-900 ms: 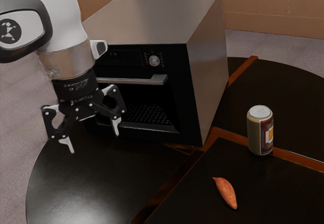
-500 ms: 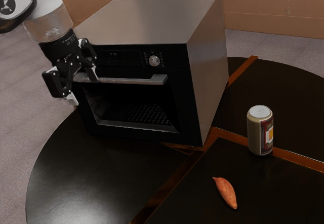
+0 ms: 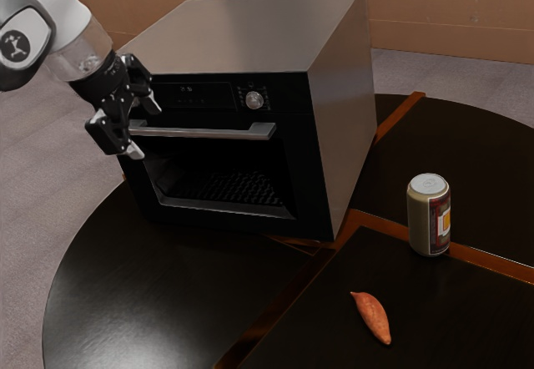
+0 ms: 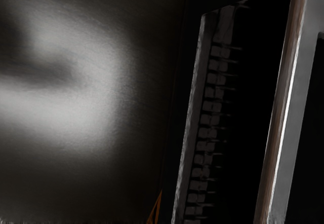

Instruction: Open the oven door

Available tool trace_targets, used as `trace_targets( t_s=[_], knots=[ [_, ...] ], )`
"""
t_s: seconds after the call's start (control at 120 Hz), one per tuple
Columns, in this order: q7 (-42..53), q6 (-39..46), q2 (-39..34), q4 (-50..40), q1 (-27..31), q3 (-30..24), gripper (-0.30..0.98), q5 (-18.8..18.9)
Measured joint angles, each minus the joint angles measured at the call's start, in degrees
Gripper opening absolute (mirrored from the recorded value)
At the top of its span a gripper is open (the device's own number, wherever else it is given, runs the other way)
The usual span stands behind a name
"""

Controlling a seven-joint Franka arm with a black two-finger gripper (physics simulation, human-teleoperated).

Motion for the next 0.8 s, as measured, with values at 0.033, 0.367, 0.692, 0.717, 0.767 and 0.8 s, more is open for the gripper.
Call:
trace_targets(
  t_s=[0.033, 0.367, 0.692, 0.717, 0.767, 0.8],
  knots=[
    [0.26, 1.14, 0.09, -0.41, -0.16, -0.03, 0.69, 0.1],
    [2.58, 9.2, 0.65, -3.52, -0.47, -0.06, 0.69, 0.78],
    [3.89, 15.69, 0.41, -6.69, -1.94, -0.32, 0.69, 0.83],
    [3.96, 16.13, 0.44, -6.74, -2.02, -0.33, 0.69, 0.84],
    [4.09, 16.88, 0.58, -6.78, -2.09, -0.33, 0.69, 0.82],
    [4.18, 17.34, 0.66, -6.79, -2.1, -0.33, 0.69, 0.82]
  ],
)
